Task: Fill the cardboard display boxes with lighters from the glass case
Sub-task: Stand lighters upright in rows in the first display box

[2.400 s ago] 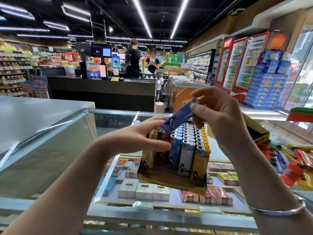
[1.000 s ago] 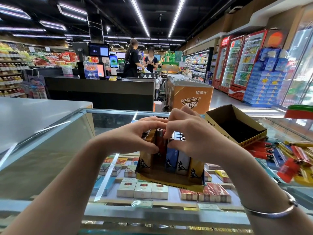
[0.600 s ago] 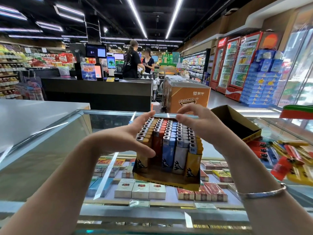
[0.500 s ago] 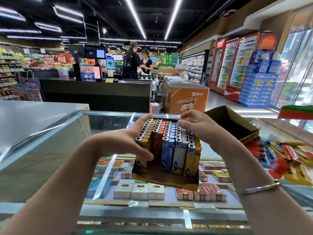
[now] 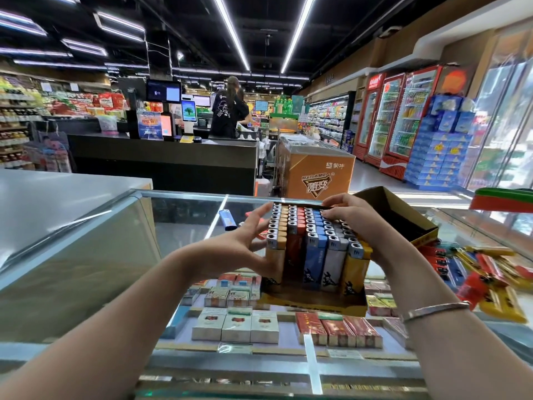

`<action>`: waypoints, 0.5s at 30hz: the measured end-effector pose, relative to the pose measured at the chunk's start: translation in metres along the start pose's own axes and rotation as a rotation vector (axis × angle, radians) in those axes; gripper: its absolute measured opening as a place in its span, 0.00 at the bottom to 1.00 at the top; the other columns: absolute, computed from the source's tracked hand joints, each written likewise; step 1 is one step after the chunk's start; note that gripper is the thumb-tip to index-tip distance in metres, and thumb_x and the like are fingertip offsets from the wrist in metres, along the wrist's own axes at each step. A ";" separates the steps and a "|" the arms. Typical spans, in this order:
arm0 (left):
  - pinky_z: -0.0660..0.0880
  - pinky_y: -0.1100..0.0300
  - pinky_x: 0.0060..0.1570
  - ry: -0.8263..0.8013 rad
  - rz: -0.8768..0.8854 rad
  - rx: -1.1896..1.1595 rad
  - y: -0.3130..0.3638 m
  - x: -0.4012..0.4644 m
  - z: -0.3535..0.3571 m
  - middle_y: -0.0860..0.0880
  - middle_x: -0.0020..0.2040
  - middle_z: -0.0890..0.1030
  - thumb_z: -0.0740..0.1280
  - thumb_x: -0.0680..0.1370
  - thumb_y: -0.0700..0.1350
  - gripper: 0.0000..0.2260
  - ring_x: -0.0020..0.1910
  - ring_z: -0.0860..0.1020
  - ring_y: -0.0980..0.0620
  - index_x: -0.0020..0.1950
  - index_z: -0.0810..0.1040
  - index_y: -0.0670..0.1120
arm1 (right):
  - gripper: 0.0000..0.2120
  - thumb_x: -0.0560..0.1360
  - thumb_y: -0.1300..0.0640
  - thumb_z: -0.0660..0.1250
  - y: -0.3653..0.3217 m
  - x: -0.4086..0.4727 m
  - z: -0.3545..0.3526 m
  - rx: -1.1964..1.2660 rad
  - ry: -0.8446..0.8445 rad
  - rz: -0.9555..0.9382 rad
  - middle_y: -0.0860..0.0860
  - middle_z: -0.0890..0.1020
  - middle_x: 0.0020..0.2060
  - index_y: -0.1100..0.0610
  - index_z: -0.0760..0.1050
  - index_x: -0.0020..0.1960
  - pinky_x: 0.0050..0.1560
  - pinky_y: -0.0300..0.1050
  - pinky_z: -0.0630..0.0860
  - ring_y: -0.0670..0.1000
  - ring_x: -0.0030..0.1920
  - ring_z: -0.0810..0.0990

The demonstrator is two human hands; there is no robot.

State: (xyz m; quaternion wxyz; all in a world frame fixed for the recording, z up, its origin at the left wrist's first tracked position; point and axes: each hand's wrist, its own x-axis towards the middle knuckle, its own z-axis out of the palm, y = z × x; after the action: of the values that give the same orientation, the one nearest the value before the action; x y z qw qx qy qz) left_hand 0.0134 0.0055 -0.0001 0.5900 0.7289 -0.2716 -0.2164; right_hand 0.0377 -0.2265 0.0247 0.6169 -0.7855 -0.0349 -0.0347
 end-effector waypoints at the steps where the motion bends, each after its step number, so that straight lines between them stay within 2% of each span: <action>1: 0.74 0.52 0.60 -0.027 0.012 -0.078 -0.001 0.001 -0.001 0.51 0.74 0.60 0.67 0.66 0.29 0.44 0.69 0.67 0.47 0.73 0.52 0.60 | 0.08 0.73 0.64 0.66 0.001 0.001 -0.002 0.013 0.007 0.002 0.55 0.80 0.45 0.57 0.75 0.51 0.29 0.37 0.75 0.47 0.36 0.82; 3: 0.72 0.48 0.62 -0.030 0.028 -0.259 -0.002 0.001 -0.004 0.49 0.68 0.70 0.63 0.65 0.30 0.36 0.63 0.74 0.47 0.69 0.62 0.53 | 0.08 0.73 0.65 0.66 0.002 0.002 -0.004 0.040 0.004 0.009 0.56 0.80 0.45 0.56 0.75 0.51 0.29 0.38 0.76 0.48 0.36 0.82; 5: 0.74 0.48 0.59 0.102 0.022 -0.262 -0.003 0.005 -0.010 0.47 0.60 0.78 0.63 0.65 0.31 0.30 0.57 0.78 0.47 0.66 0.68 0.47 | 0.08 0.73 0.65 0.66 0.003 0.003 -0.005 0.053 -0.004 0.011 0.56 0.81 0.45 0.56 0.74 0.50 0.31 0.39 0.77 0.50 0.38 0.82; 7: 0.78 0.58 0.49 0.334 0.017 -0.083 -0.005 0.013 -0.012 0.46 0.55 0.79 0.61 0.70 0.29 0.22 0.51 0.80 0.52 0.62 0.72 0.44 | 0.08 0.73 0.65 0.66 0.003 0.003 -0.005 0.053 -0.008 0.011 0.57 0.81 0.46 0.56 0.74 0.51 0.32 0.40 0.77 0.51 0.40 0.82; 10: 0.74 0.73 0.38 0.642 0.074 0.230 -0.010 0.026 -0.014 0.47 0.50 0.79 0.55 0.74 0.28 0.18 0.43 0.77 0.62 0.60 0.73 0.40 | 0.08 0.73 0.64 0.66 0.002 0.002 -0.005 0.042 -0.011 0.007 0.57 0.80 0.47 0.56 0.74 0.51 0.36 0.43 0.78 0.53 0.43 0.82; 11: 0.72 0.75 0.39 0.716 0.092 0.344 -0.013 0.030 -0.017 0.48 0.51 0.78 0.54 0.74 0.28 0.19 0.44 0.75 0.63 0.61 0.73 0.39 | 0.08 0.73 0.64 0.65 0.002 0.002 -0.005 0.035 -0.012 0.005 0.58 0.80 0.48 0.56 0.73 0.51 0.38 0.44 0.78 0.53 0.44 0.82; 12: 0.71 0.74 0.46 0.773 0.094 0.472 -0.018 0.034 -0.022 0.47 0.55 0.77 0.53 0.74 0.28 0.20 0.50 0.75 0.62 0.63 0.73 0.40 | 0.08 0.73 0.64 0.65 0.002 0.001 -0.004 0.028 -0.014 0.004 0.58 0.80 0.48 0.56 0.73 0.51 0.40 0.45 0.78 0.54 0.45 0.81; 13: 0.69 0.68 0.56 0.806 0.070 0.605 -0.024 0.039 -0.027 0.44 0.61 0.75 0.53 0.75 0.29 0.21 0.59 0.74 0.55 0.65 0.72 0.40 | 0.08 0.74 0.64 0.65 0.002 0.001 -0.004 0.021 -0.014 0.003 0.58 0.80 0.48 0.56 0.73 0.51 0.41 0.45 0.78 0.54 0.46 0.81; 15: 0.60 0.51 0.70 0.780 -0.069 0.839 -0.036 0.049 -0.039 0.43 0.72 0.65 0.52 0.78 0.33 0.21 0.72 0.61 0.44 0.70 0.68 0.43 | 0.08 0.74 0.64 0.65 0.001 0.000 -0.004 0.020 -0.012 0.001 0.58 0.79 0.48 0.56 0.73 0.51 0.44 0.47 0.78 0.55 0.47 0.81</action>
State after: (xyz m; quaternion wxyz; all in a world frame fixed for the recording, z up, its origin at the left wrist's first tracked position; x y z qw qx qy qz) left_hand 0.0800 0.0080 -0.0269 0.2992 0.9351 -0.0727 0.1756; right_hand 0.0380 -0.2302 0.0244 0.6245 -0.7795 -0.0386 -0.0295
